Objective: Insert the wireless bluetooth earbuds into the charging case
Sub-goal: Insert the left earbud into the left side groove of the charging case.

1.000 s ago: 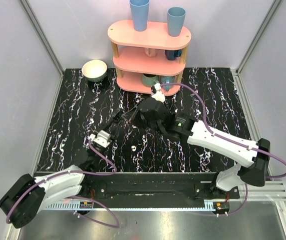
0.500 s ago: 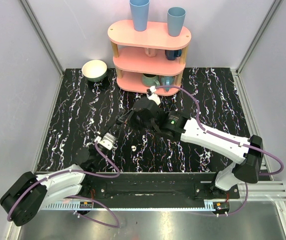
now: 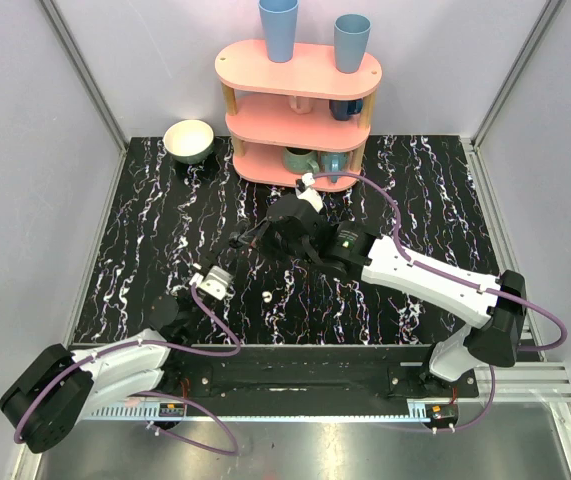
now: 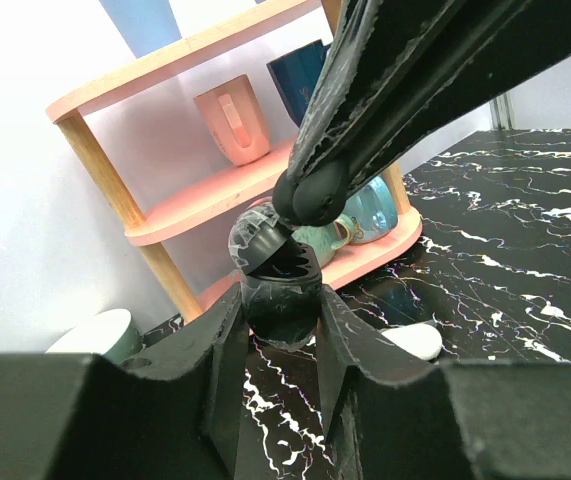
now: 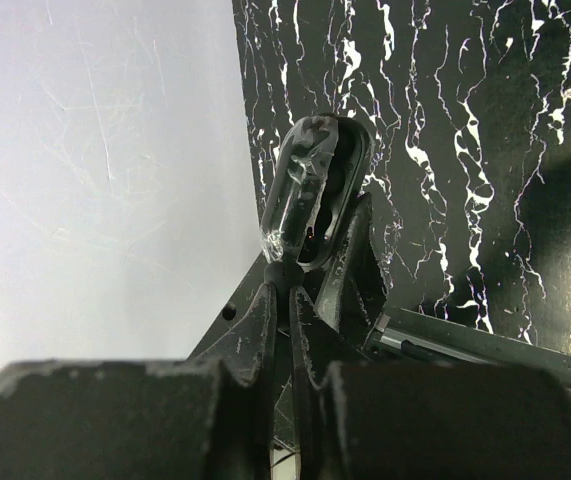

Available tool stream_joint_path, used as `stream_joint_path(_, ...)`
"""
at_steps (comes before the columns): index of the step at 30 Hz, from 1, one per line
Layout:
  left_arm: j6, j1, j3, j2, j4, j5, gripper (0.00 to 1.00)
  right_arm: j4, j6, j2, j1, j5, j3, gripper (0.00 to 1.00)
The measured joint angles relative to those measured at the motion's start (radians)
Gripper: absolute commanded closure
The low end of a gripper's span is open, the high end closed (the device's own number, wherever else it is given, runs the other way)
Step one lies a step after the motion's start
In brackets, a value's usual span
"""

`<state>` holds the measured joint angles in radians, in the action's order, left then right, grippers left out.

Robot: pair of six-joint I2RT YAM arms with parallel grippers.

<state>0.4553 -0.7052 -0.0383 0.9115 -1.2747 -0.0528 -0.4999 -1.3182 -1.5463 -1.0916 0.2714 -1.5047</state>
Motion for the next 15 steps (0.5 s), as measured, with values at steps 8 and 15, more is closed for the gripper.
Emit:
stream_joint_path(8,-0.028,0.0,0.0,0.006,-0.006,-0.038,1.0,-0.015,0.01,0.034,0.008,0.031,0.002,1.0)
stream_joint_path(15,-0.061,0.0,0.0,0.011,-0.006,-0.058,1.0,-0.014,0.008,0.045,0.014,0.03,0.015,1.0)
